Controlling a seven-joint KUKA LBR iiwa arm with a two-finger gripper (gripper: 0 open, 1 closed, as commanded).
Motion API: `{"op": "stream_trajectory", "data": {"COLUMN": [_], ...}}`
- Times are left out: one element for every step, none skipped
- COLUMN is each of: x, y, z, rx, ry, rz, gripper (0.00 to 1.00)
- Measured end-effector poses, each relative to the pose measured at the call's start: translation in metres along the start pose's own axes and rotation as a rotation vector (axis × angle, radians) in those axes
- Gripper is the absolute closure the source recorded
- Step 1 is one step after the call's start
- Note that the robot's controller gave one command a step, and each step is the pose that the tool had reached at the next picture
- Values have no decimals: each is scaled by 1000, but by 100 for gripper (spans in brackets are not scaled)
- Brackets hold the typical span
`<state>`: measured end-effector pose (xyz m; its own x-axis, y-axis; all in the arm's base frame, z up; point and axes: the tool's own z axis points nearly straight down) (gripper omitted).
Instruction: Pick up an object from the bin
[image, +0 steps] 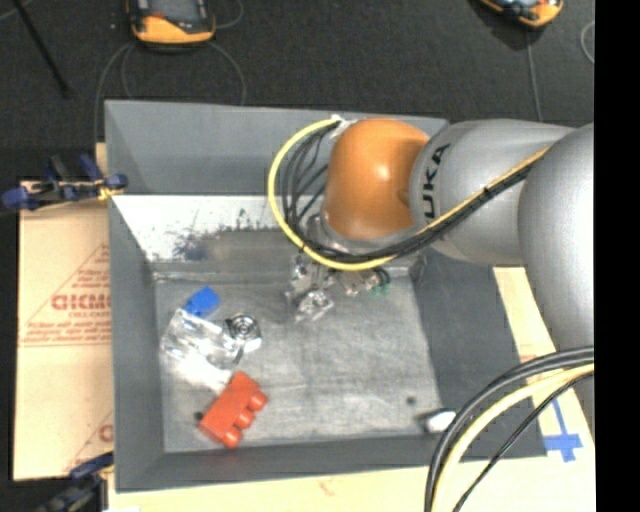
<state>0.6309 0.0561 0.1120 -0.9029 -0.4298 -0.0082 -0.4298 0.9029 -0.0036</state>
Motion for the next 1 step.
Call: {"op": "stream_trajectory", "data": {"x": [-3], "y": [-3], "z": [-70], "rx": [3], "ry": [-3], "rz": [6], "gripper": [100]}}
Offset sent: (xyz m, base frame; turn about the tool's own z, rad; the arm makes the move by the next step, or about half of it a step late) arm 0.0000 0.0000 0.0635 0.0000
